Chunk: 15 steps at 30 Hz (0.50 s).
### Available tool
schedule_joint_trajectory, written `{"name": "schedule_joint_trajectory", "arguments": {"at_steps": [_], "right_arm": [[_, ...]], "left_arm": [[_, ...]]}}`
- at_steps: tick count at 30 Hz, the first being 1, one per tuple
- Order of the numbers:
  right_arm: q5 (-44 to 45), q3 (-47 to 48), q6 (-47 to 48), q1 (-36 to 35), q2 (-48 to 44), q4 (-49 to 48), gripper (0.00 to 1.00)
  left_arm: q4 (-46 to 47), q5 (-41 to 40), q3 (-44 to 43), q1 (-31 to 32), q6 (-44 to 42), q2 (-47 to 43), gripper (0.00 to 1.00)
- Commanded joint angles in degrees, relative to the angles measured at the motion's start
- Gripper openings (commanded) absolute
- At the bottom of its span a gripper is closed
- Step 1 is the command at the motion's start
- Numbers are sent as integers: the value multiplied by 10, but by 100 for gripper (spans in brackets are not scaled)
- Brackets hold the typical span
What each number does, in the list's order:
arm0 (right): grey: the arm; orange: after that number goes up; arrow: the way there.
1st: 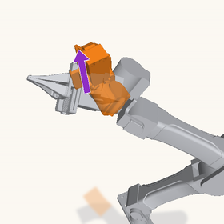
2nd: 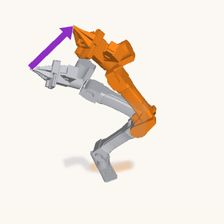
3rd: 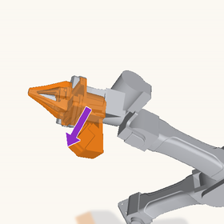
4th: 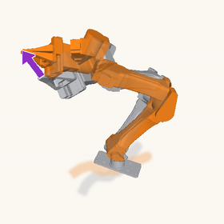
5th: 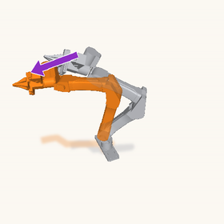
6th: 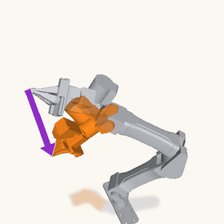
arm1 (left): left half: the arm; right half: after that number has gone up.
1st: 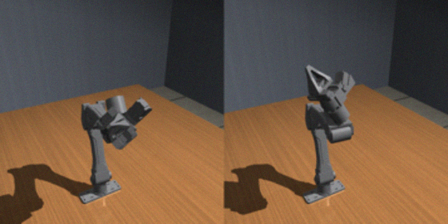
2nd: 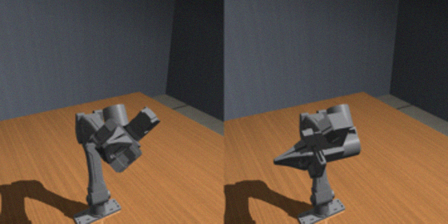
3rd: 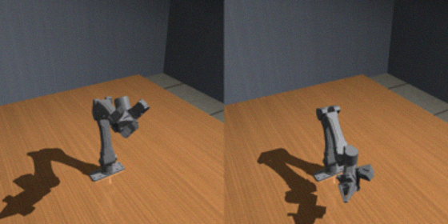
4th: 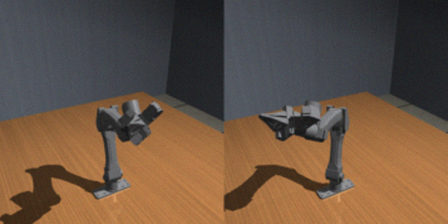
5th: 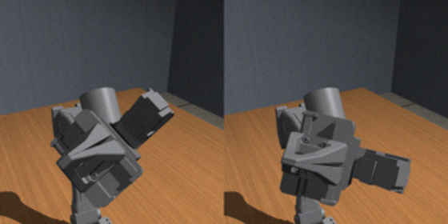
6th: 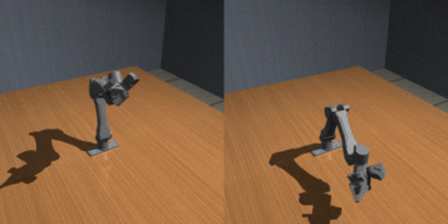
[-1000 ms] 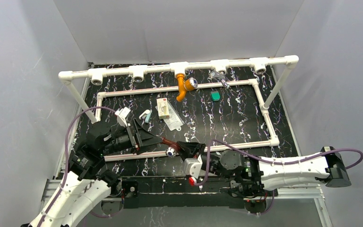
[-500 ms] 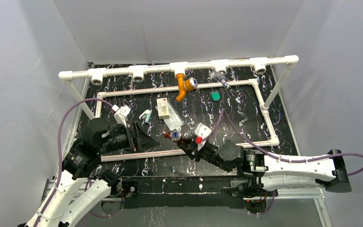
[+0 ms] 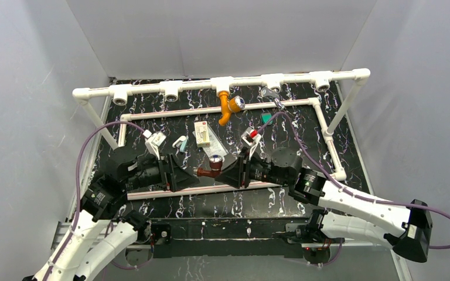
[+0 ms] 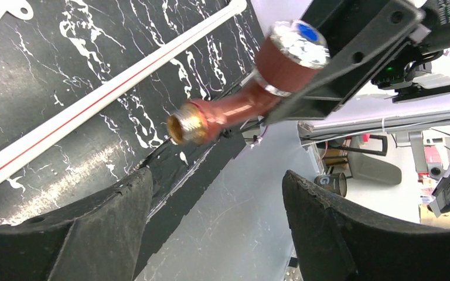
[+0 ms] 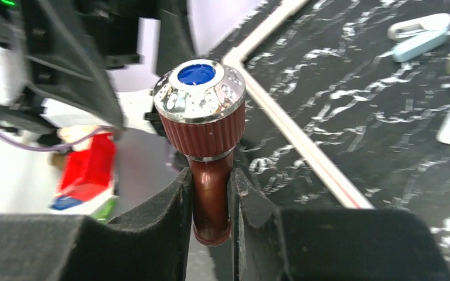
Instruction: Install the water faucets
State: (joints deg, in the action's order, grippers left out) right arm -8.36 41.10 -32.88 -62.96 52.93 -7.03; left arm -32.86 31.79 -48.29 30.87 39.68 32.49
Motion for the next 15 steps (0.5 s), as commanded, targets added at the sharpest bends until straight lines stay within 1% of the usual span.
{"name": "schedule_joint_trajectory", "arguments": {"at_steps": [1, 4, 6, 11, 15], "right_arm": [[-86, -30, -103, 6, -31, -135, 1], [-104, -56, -147, 6, -35, -185, 1], [-107, -66, -160, 7, -36, -194, 1], [-108, -95, -190, 6, -47, -248, 1], [-107, -116, -219, 6, -53, -299, 1]], "left_arm": [[58, 47, 43, 0, 28, -5, 79], [101, 73, 65, 1, 54, -4, 79], [136, 90, 76, 1, 74, -7, 79], [268, 145, 106, 1, 164, -12, 78], [322, 166, 116, 1, 202, -16, 77]]}}
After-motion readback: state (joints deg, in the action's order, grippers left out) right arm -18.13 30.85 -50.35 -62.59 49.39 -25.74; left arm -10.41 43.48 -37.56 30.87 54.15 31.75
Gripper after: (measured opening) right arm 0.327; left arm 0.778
